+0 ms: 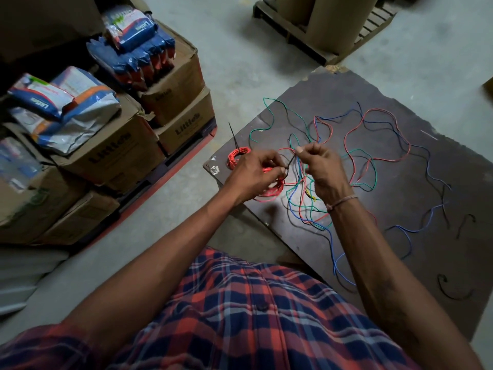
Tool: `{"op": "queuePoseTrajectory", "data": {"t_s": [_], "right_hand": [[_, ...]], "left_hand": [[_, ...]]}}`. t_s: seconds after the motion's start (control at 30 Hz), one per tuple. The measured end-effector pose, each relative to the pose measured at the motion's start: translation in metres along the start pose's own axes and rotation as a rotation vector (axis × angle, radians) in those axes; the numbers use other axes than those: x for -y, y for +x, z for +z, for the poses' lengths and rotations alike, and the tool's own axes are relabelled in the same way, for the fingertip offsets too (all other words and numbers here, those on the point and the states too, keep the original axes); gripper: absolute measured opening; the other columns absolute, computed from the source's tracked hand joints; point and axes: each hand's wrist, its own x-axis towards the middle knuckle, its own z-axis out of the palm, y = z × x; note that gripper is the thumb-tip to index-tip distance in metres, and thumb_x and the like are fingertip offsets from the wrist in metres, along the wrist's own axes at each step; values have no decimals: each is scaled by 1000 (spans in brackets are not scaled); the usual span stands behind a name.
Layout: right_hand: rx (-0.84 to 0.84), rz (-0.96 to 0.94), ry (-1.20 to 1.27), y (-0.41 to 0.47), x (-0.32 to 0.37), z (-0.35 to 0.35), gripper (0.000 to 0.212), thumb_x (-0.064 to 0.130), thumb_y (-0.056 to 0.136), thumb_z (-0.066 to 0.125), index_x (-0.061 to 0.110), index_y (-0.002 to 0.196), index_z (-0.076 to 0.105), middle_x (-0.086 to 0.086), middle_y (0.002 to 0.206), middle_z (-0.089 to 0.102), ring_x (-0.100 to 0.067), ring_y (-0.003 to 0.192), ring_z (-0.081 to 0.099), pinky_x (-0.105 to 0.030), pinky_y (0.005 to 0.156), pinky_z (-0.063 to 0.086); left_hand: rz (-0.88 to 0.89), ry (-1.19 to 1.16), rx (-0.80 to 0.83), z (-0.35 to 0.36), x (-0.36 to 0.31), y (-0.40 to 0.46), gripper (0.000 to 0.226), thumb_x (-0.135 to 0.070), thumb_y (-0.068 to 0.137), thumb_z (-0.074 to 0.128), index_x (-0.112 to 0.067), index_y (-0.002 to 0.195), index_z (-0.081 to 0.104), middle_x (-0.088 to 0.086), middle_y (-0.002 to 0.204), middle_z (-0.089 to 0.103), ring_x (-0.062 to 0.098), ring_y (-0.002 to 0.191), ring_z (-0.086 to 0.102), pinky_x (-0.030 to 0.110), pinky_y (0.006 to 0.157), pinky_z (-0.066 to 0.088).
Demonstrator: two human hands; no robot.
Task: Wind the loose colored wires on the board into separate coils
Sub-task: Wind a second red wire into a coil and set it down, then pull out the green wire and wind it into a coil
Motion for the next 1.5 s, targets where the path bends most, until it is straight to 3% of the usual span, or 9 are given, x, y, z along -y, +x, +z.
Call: {"op": "queuePoseTrajectory", "data": {"t_s": [0.2,0.33,0.57,0.73,0.87,1.03,1.1,1.3,1.5], "right_hand": [[-27,48,218,16,-9,24,21,6,107,46,16,89,47,-5,80,62,-14,70,71,-33,70,56],[-40,111,340,16,-8,47,20,5,108,43,14,91,45,-9,76,53,-20,61,63,-36,60,64],[-15,164,131,37,-19,75,29,-6,104,37,16,85,40,-9,66,45,-8,37,36,-12,41,27],[-41,152,145,48,-20,92,26,-4,103,40,14,85,42,-10,68,48,-10,41,40,-14,39,30],[25,153,193,52,-23,90,12,8,107,49,10,96,47,-11,79,62,-18,63,64,-26,56,56],[35,146,33,38,-60,70,29,3,103,54,15,77,50,-9,74,52,-10,58,48,-20,54,37],[-37,204,-15,28,-87,58,30,-4,99,54,14,76,51,-12,74,53,-14,61,48,-21,52,37],[-146,303,-65,15,-134,29,28,-14,91,55,11,79,55,-13,74,58,-18,60,52,-17,48,44],[-179,197,-315,23,-143,13,7,14,77,69,21,80,67,-5,77,69,-22,74,62,-35,75,50]], "left_hand": [[-261,-194,-35,0,26,-11,14,-23,96,71,-9,95,73,-10,62,65,1,43,43,20,48,35],[-275,-166,-5,-6,35,-17,11,-20,96,69,-11,101,74,-3,73,67,0,42,43,21,49,36],[-274,-25,77,-11,57,-24,21,-30,96,69,-11,87,73,-19,63,65,-12,55,55,24,64,46],[-263,-126,152,-26,71,-21,12,-24,95,71,-15,101,76,-18,75,70,-6,65,61,23,67,48],[-381,-276,6,-25,98,-13,19,-10,97,68,-5,113,75,-8,86,73,-2,63,62,20,62,50],[-556,-316,-213,-13,136,3,6,-9,89,77,-10,95,78,13,90,77,22,80,72,37,80,61],[-606,-312,-223,-3,145,13,8,-7,87,78,-4,94,76,16,83,75,27,71,71,35,72,61],[-648,-187,-184,20,172,48,19,-31,75,87,-22,76,71,4,79,76,18,66,66,35,73,57],[-651,-130,-91,23,159,50,36,-42,73,87,-15,89,68,3,70,72,22,58,68,31,60,53]]}}
